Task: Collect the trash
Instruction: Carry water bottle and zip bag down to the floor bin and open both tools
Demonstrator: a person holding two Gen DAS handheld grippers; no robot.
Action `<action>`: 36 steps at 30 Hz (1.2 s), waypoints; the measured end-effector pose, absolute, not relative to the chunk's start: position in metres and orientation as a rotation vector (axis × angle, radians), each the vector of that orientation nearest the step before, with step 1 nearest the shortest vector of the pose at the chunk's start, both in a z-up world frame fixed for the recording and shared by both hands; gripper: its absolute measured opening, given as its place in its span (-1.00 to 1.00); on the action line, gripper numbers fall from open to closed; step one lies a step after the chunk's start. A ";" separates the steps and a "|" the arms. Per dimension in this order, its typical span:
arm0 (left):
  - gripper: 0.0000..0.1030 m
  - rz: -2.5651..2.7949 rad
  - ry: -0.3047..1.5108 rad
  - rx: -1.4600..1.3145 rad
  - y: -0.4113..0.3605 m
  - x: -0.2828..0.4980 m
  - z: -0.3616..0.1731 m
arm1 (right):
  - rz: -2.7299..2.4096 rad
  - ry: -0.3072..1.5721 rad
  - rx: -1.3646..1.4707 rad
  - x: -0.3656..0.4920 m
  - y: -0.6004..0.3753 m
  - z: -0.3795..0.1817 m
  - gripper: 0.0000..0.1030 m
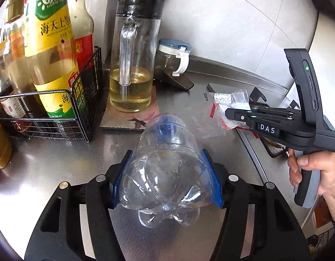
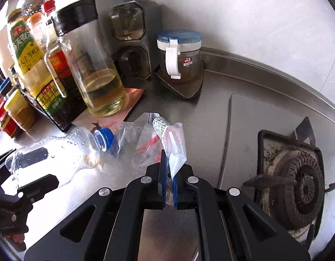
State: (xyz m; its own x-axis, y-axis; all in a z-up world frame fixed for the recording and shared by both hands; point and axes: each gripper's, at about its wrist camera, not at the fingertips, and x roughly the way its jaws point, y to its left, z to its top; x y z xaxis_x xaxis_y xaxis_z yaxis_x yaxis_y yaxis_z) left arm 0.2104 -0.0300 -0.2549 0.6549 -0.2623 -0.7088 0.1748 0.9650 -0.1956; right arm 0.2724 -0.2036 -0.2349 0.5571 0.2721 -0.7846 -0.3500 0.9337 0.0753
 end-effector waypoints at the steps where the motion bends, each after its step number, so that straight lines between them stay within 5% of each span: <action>1: 0.13 -0.253 0.815 -0.106 -0.031 0.202 -0.251 | 0.363 0.901 -0.084 0.265 -0.206 -0.231 -0.89; 22: 0.14 -0.323 0.794 -0.028 -0.015 -0.049 -0.213 | 0.338 0.902 0.001 -0.007 -0.197 -0.216 -0.89; 36: 0.14 -0.320 0.994 -0.077 0.002 -0.143 -0.302 | 0.344 1.155 0.065 -0.098 -0.187 -0.330 -0.89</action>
